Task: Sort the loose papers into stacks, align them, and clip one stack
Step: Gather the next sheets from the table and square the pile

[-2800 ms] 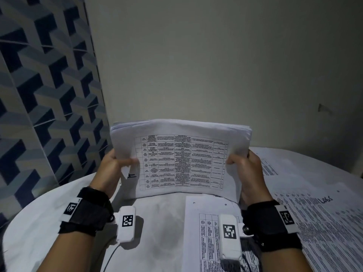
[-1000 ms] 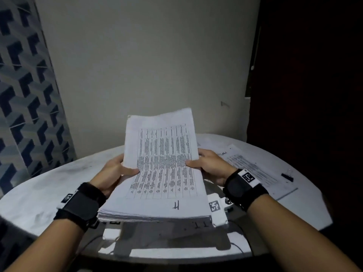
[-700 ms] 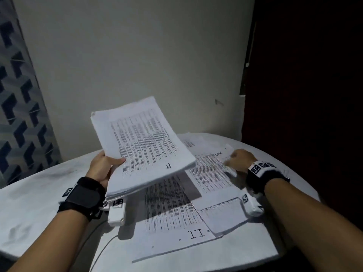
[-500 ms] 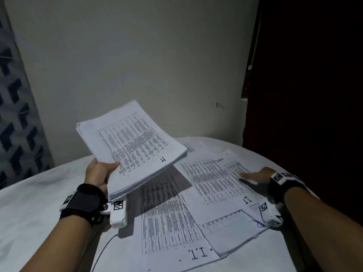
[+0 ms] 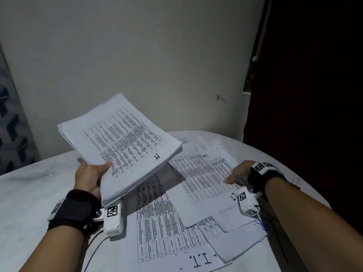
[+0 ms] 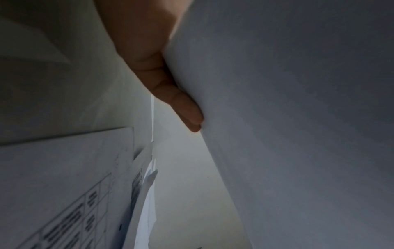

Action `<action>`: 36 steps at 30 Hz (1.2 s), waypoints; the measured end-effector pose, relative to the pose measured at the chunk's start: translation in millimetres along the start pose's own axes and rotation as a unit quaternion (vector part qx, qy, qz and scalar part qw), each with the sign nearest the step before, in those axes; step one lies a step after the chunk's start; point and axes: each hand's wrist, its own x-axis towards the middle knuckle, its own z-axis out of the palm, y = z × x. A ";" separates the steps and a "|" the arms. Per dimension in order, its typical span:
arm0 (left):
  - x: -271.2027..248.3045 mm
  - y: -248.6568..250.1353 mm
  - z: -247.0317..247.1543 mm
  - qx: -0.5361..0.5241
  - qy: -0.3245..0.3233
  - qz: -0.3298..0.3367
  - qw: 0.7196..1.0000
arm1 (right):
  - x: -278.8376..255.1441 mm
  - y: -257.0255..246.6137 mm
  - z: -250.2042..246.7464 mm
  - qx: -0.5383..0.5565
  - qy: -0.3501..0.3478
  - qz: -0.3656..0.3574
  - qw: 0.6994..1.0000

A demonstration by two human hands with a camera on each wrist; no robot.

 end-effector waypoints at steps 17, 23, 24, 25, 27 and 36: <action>13.2 -7.5 -13.9 -0.010 0.023 -0.019 1.000 | 3.7 20.0 -28.5 -0.098 -0.005 -0.002 0.995; 11.4 -8.8 -9.9 -0.004 0.021 -0.011 1.000 | -17.7 16.5 -11.6 -0.055 0.050 0.020 0.997; 10.9 -8.6 -9.3 -0.002 0.023 -0.009 1.000 | -18.7 14.1 -13.5 -0.066 0.061 0.019 0.996; 11.3 -8.7 -9.2 -0.002 0.026 -0.009 1.000 | -16.0 11.0 -15.0 -0.058 0.079 0.021 0.995; 12.7 -9.1 -10.2 -0.003 0.034 -0.011 0.999 | -22.0 2.2 -24.1 -0.079 0.115 0.002 0.990; 5.2 -7.2 -7.8 -0.007 0.043 -0.003 0.999 | -58.3 -37.8 -73.8 -0.108 0.239 -0.061 0.963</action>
